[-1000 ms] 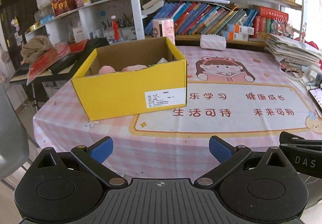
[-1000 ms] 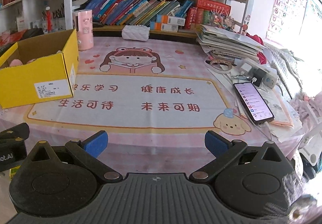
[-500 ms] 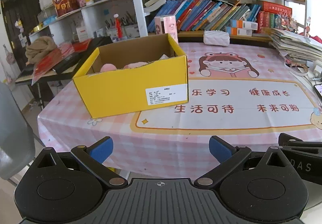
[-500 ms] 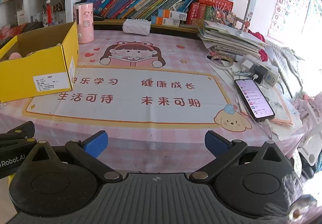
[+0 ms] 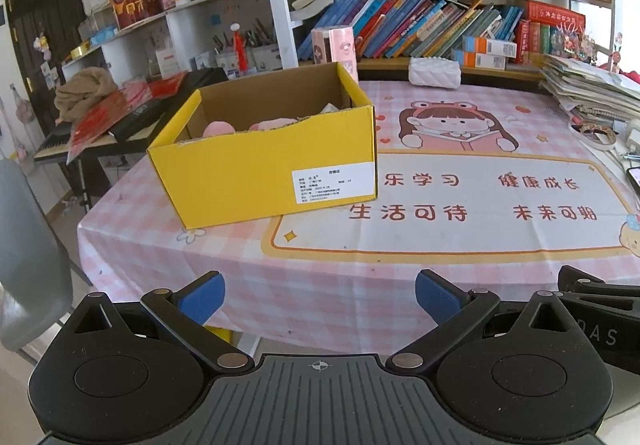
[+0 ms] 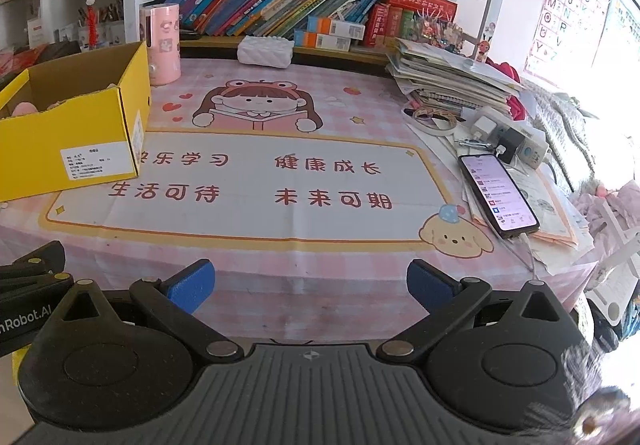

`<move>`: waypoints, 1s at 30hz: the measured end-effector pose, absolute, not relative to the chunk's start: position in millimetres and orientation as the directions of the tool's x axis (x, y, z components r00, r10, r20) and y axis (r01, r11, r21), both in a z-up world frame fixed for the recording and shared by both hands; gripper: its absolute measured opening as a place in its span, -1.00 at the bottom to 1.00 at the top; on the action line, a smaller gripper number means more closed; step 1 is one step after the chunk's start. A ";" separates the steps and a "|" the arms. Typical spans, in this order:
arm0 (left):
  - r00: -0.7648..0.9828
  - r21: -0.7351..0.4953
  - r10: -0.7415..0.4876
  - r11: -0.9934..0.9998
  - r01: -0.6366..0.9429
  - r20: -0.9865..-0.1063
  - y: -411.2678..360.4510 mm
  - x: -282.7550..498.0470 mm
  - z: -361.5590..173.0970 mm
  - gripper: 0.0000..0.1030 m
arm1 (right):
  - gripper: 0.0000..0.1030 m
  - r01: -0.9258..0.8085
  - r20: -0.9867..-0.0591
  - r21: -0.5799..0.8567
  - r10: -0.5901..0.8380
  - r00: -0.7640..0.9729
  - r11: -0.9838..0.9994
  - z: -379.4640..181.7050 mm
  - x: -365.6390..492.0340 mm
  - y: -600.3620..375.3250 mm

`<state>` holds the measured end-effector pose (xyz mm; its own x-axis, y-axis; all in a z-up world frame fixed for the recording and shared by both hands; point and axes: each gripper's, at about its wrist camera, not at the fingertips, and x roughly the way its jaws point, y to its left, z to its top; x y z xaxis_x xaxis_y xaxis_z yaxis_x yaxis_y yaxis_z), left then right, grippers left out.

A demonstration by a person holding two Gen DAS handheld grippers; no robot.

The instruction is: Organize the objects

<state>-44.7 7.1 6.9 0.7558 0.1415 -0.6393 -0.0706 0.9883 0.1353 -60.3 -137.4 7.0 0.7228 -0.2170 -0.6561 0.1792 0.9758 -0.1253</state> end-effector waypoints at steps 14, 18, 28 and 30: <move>0.744 0.111 0.126 0.991 -0.070 -0.657 9.6 -42.1 6.1 0.99 | 1.00 0.184 -0.653 -0.127 -0.222 0.724 0.975 6.5 -61.4 -137.8; 0.740 0.107 0.125 0.992 -0.071 -0.660 9.9 -41.1 5.6 0.99 | 1.00 0.186 -0.651 -0.128 -0.224 0.725 0.974 7.4 -61.4 -137.8; 0.731 0.097 0.115 0.993 -0.067 -0.673 10.5 -38.6 5.2 0.98 | 0.99 0.193 -0.649 -0.133 -0.232 0.724 0.972 9.4 -60.8 -138.0; 0.729 0.094 0.111 0.993 -0.065 -0.676 10.9 -38.3 4.8 0.98 | 0.99 0.194 -0.649 -0.134 -0.234 0.724 0.972 9.7 -60.9 -137.9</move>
<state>-38.3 10.9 4.8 0.7288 0.1113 -0.6757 -0.0650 0.9935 0.0936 -60.9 -137.9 9.7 0.7236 -0.2338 -0.6494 0.1942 0.9718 -0.1335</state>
